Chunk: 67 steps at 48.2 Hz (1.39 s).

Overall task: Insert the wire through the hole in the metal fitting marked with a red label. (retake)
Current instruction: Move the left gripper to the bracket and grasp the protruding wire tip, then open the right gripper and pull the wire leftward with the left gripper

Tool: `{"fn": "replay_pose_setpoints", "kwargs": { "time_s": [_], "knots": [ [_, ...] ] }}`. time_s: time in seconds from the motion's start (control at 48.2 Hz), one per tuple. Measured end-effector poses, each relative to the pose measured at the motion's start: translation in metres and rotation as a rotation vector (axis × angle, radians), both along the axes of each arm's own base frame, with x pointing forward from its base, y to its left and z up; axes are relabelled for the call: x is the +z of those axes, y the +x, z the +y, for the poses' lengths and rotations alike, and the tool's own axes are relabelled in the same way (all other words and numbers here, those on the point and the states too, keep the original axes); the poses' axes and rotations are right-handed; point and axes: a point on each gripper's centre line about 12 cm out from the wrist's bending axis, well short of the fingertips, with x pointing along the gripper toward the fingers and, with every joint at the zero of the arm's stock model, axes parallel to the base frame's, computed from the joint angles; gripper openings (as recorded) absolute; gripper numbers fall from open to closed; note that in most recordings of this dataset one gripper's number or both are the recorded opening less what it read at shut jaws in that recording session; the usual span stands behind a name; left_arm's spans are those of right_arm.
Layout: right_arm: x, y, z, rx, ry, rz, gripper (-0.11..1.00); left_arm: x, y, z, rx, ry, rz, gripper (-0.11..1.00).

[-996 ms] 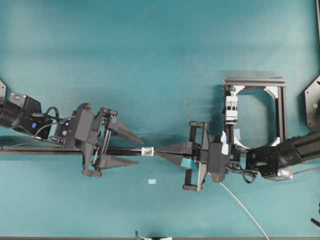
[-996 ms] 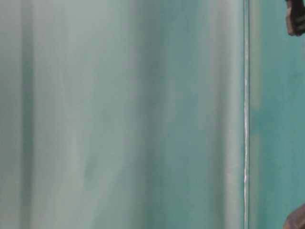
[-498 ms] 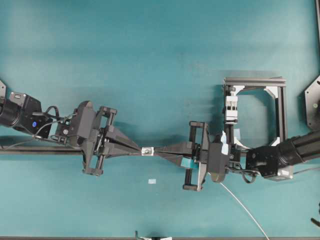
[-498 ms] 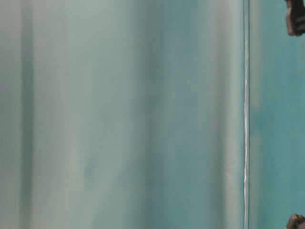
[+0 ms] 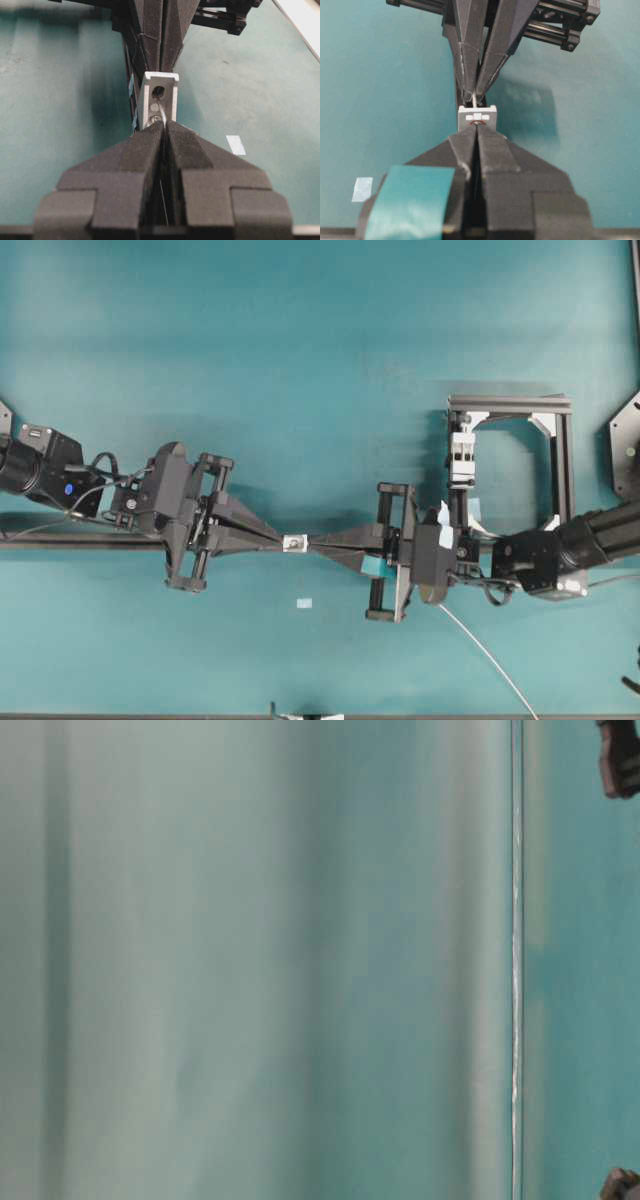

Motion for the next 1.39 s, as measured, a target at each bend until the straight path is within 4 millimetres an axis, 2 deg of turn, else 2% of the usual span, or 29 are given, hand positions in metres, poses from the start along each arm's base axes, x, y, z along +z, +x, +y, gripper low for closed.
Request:
{"fn": "replay_pose_setpoints", "kwargs": {
  "time_s": [0.602, 0.643, 0.705, 0.892, 0.954, 1.182, 1.39],
  "knots": [
    [0.0, 0.0, 0.0, 0.006, 0.006, 0.012, 0.02, 0.001, 0.001, -0.001, -0.004, 0.005, 0.007, -0.1],
    [0.001, 0.0, 0.0, 0.006, 0.007, 0.011, 0.06, 0.001, 0.001, -0.001, -0.004, 0.003, 0.009, -0.1],
    [0.0, 0.0, 0.0, 0.006, 0.009, 0.012, 0.18, 0.001, 0.001, -0.001, -0.002, 0.004, 0.01, -0.1],
    [0.001, -0.005, 0.0, 0.011, 0.009, 0.026, 0.71, 0.0, 0.001, -0.001, -0.004, 0.005, 0.015, -0.1],
    [0.003, -0.007, -0.001, 0.012, 0.009, 0.024, 0.85, 0.0, 0.001, -0.001, -0.004, 0.004, 0.013, -0.1],
    [0.007, -0.008, -0.002, 0.01, 0.012, 0.017, 0.87, 0.0, -0.001, 0.0, -0.004, 0.009, 0.018, -0.1],
    [0.006, -0.008, -0.002, 0.012, 0.011, 0.02, 0.86, 0.004, -0.015, 0.002, -0.01, 0.019, 0.037, -0.1]
  ]
}}
